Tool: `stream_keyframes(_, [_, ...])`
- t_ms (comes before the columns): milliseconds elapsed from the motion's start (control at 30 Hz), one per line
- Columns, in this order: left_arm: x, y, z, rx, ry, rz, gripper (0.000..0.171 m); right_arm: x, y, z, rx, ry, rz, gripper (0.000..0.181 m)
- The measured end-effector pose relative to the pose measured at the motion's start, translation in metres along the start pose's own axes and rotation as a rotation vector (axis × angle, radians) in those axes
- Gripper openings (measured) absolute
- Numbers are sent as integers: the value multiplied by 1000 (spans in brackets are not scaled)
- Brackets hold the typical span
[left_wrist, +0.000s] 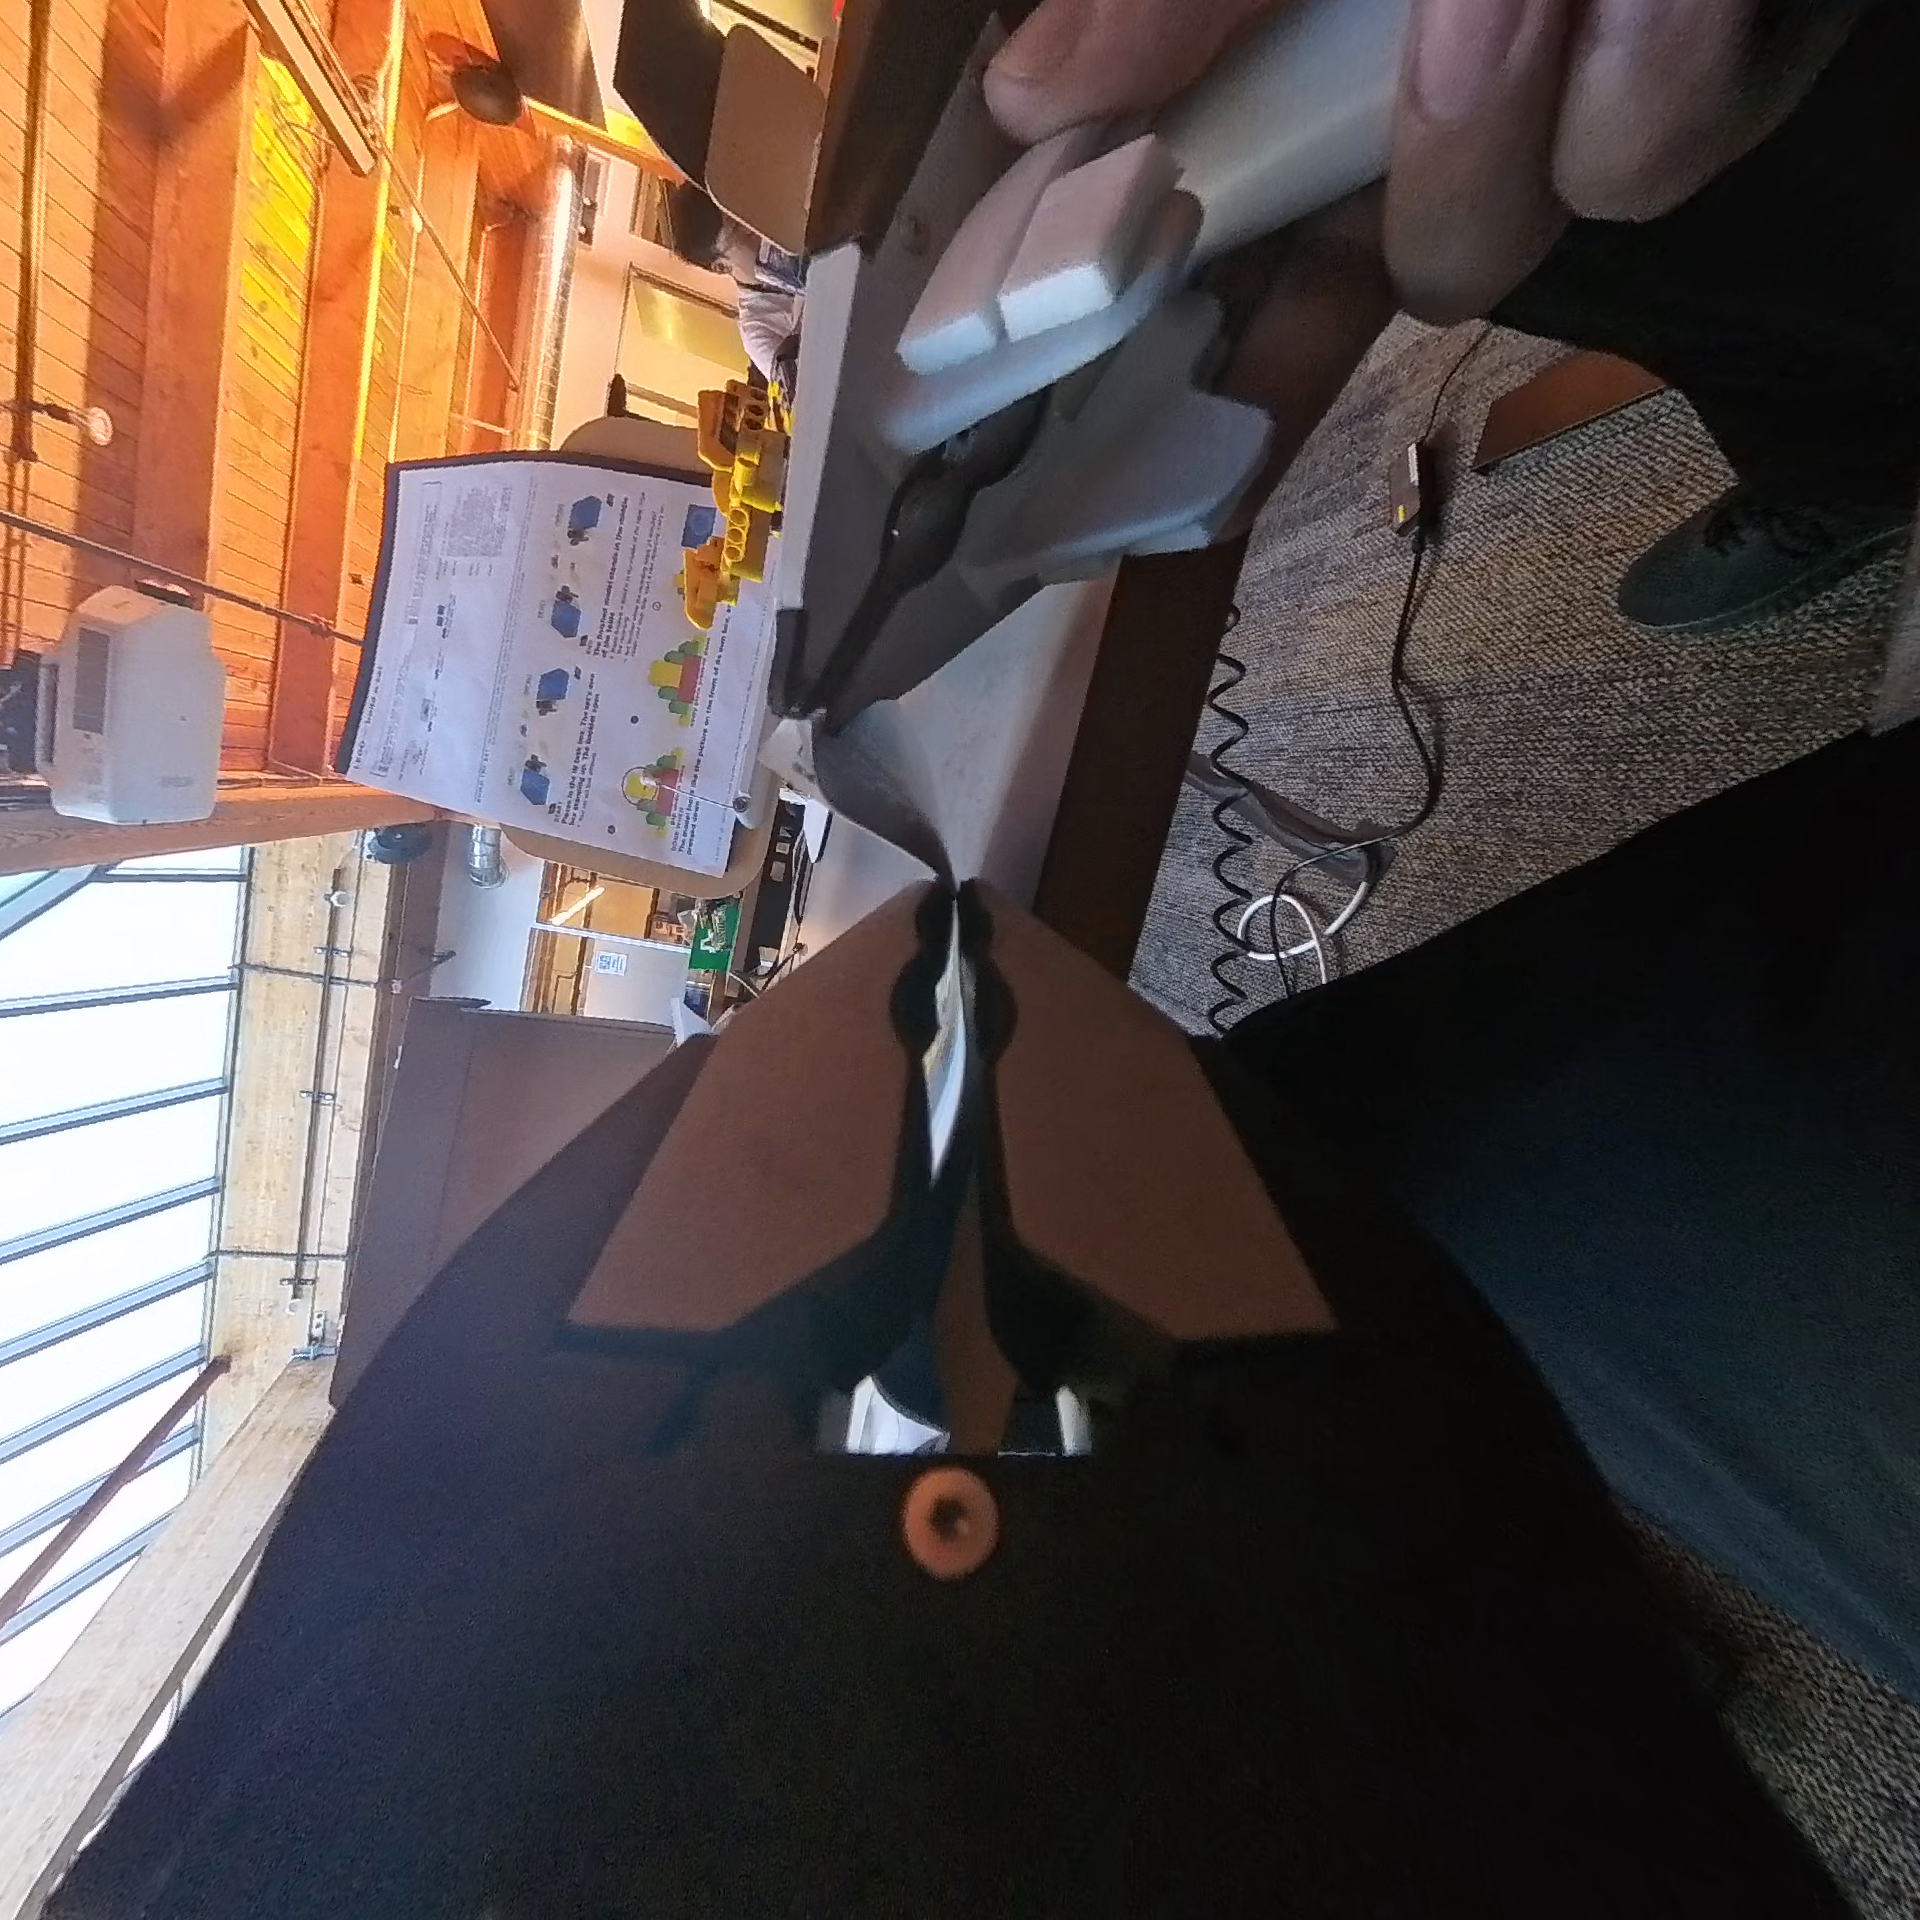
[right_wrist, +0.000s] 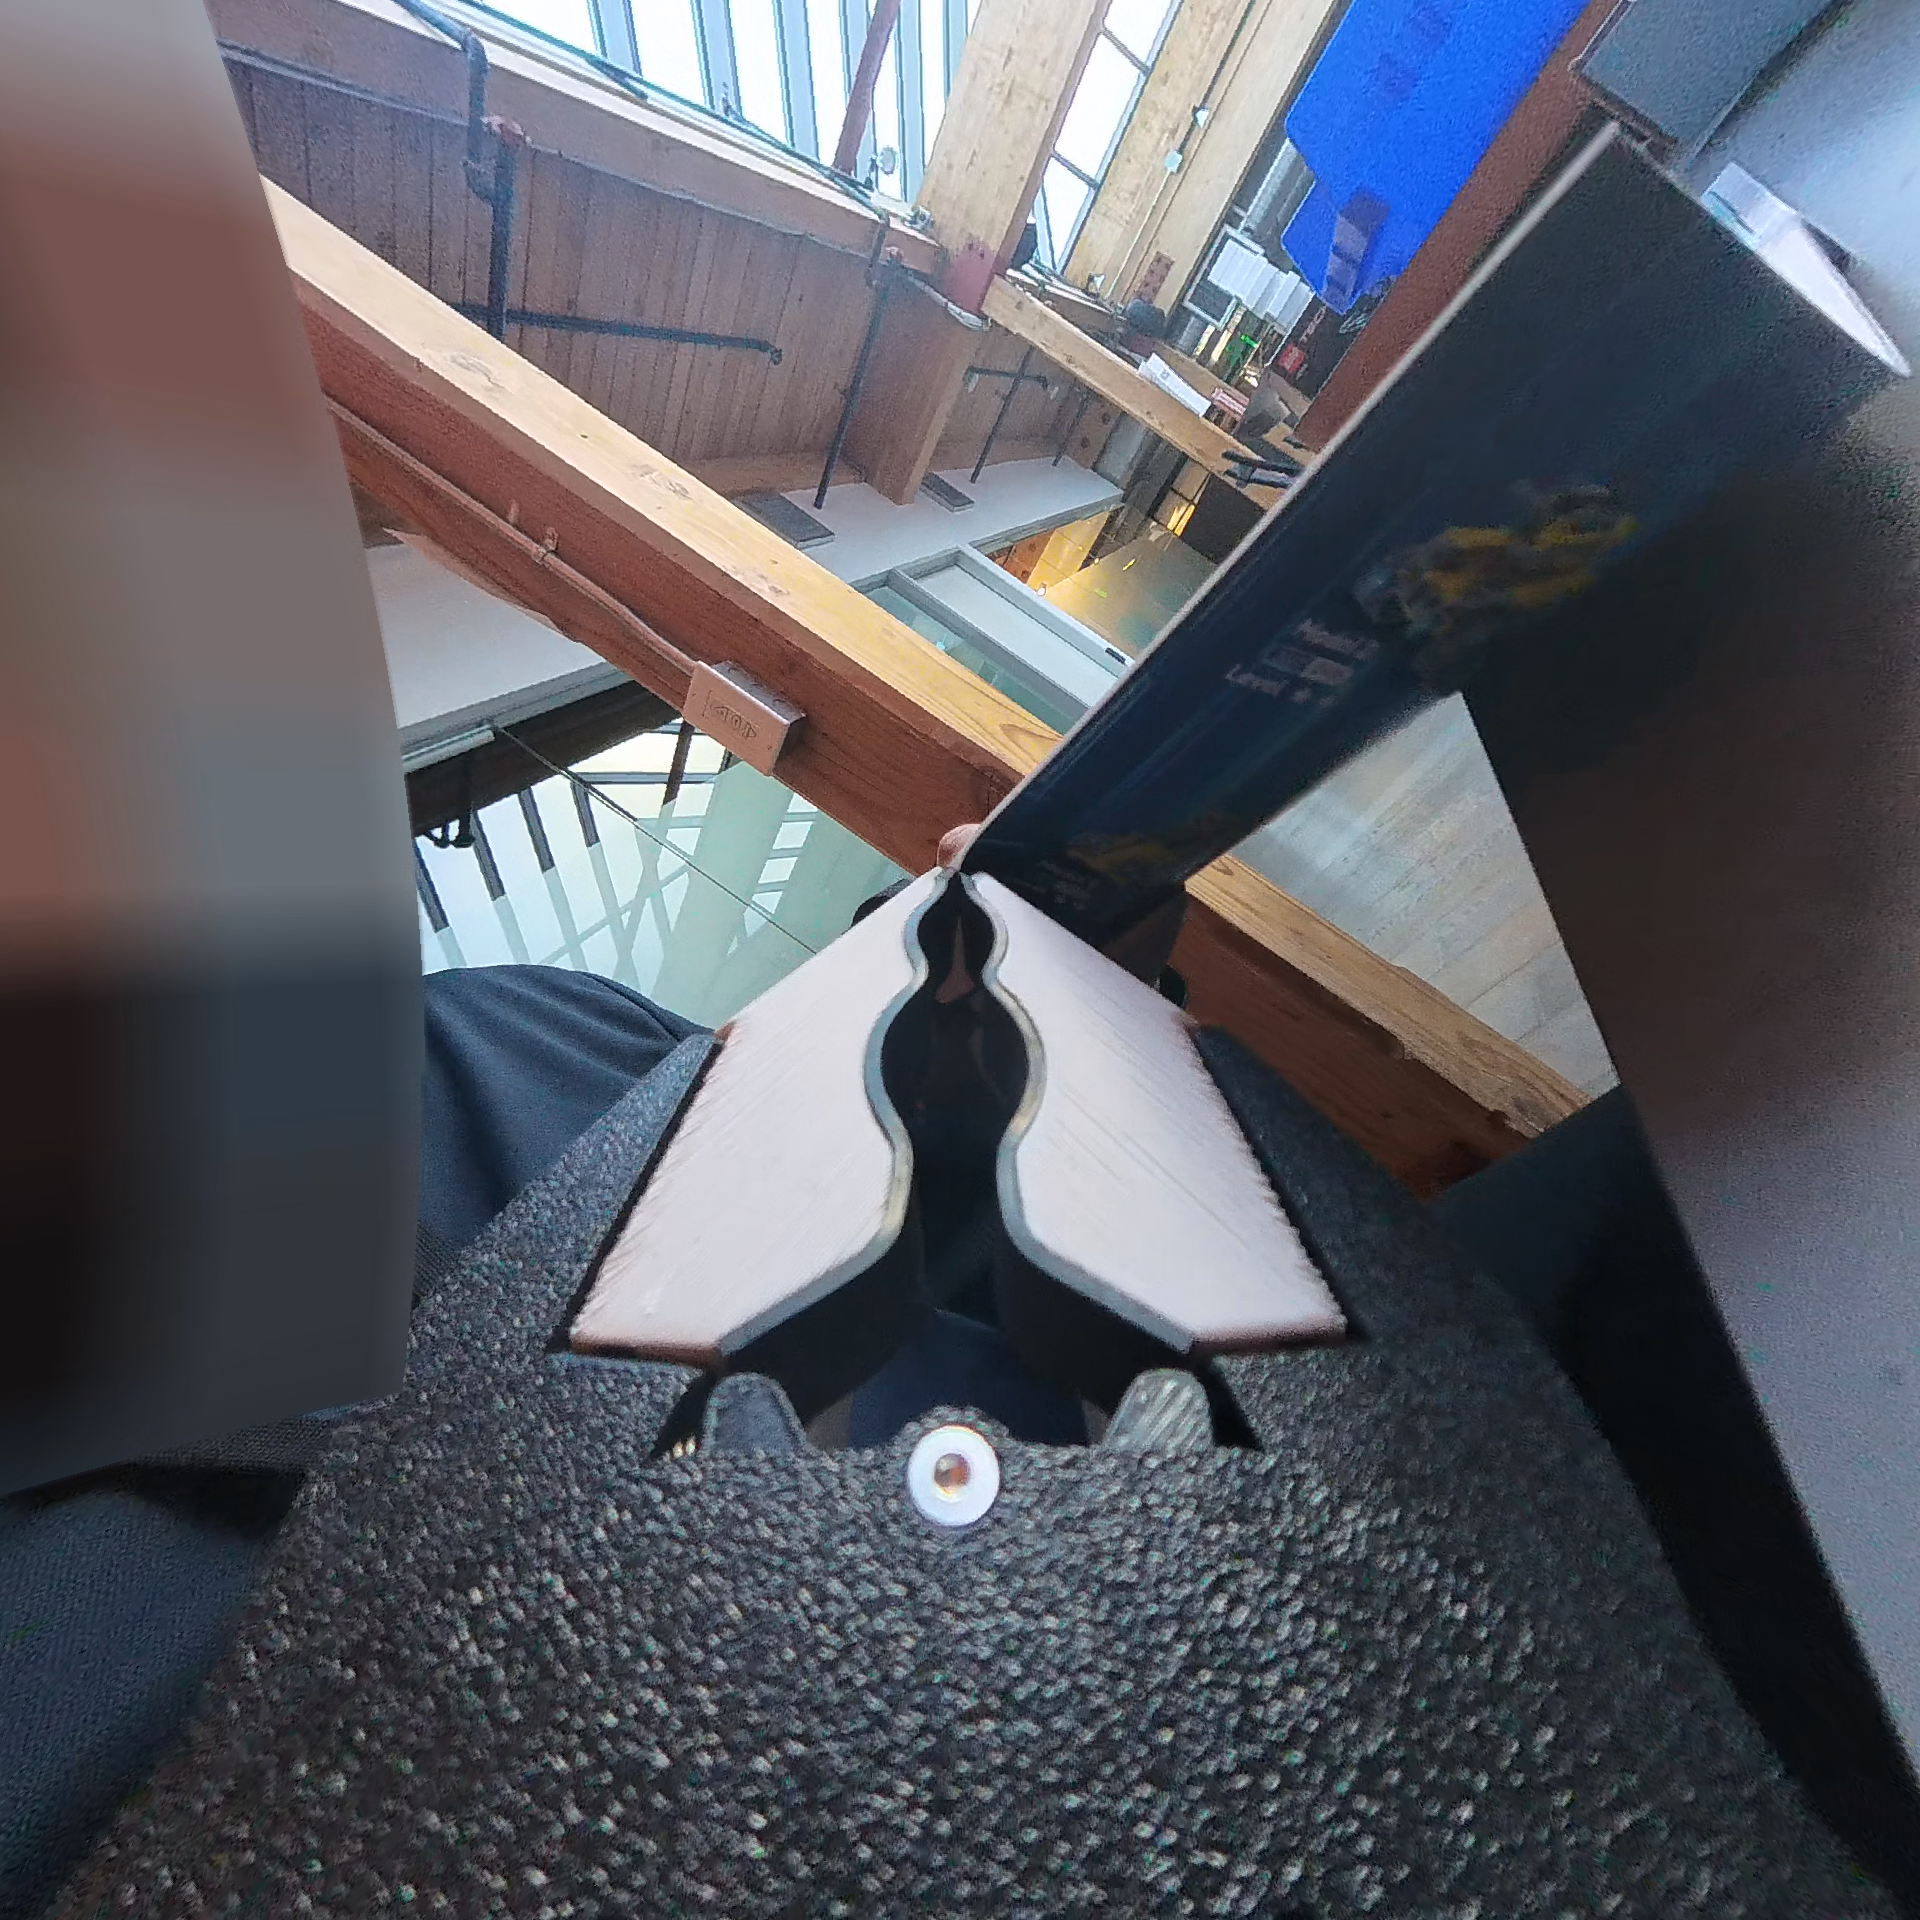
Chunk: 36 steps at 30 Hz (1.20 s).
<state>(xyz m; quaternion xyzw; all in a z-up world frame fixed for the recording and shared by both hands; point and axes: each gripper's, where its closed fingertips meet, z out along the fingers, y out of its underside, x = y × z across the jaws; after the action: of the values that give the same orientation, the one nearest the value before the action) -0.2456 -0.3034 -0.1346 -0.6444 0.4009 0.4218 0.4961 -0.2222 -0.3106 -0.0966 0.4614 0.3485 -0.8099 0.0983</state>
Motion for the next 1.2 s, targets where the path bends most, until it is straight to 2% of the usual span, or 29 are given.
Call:
stream_keyframes(400, [5,3,0,-9,26,-7,0,5,6,-9,-17,42,-5,0])
stream_keyframes(433, [7,4,0,-11,42,-18,4,6,7,-10,-18,50,-4,0])
stream_keyframes(567, [20,11,-3,-45,146,-96,40,20,11,-19,-35,138,-17,0])
stream_keyframes(600, [25,8,-6,-40,193,-141,47,24,13,-22,-42,167,-22,0])
stream_keyframes(700, [35,-9,-19,5,343,-341,48,33,19,-30,-67,227,-34,0])
stream_keyframes(967, [23,-34,-14,-35,441,-883,42,34,20,-36,-52,237,-62,0])
stream_keyframes(1200, [21,-35,1,-93,423,-991,44,35,21,-39,-64,244,-94,0])
